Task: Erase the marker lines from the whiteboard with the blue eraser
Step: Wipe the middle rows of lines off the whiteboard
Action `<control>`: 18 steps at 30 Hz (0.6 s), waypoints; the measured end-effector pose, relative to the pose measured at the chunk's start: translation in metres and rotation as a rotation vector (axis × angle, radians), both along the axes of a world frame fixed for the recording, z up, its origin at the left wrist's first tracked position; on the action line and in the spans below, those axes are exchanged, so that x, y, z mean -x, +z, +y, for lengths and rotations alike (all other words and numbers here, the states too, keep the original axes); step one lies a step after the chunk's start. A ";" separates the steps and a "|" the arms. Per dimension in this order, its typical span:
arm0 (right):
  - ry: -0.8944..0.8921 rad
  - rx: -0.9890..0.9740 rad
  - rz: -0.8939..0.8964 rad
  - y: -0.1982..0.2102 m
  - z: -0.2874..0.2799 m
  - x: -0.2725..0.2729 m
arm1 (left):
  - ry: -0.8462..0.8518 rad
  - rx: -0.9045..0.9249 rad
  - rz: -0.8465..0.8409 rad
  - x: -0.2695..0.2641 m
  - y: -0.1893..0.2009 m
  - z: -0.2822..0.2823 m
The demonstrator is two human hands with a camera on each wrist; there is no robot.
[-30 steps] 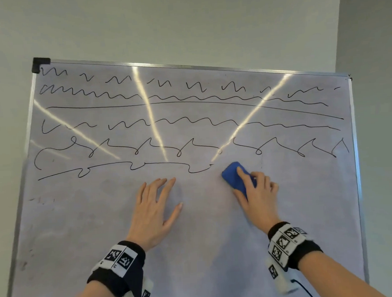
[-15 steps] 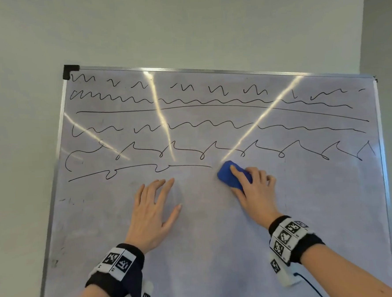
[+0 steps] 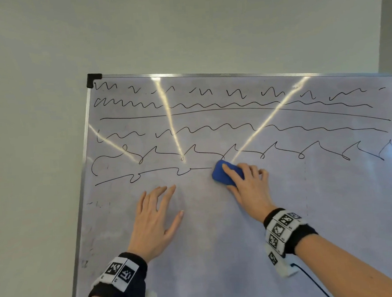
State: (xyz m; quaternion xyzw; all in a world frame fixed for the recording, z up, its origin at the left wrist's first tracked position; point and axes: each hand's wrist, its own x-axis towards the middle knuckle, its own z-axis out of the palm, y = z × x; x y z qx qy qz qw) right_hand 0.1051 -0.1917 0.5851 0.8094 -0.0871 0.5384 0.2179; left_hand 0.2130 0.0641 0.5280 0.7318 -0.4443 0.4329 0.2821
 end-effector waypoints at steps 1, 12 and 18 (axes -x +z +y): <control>0.005 0.004 0.008 0.004 0.010 -0.009 | 0.000 0.005 -0.001 0.001 0.000 0.000; 0.105 0.138 0.097 0.003 0.010 -0.012 | 0.081 -0.014 0.020 0.003 -0.006 0.009; 0.151 0.114 0.193 0.010 0.054 -0.046 | 0.103 0.029 0.016 0.012 -0.003 -0.004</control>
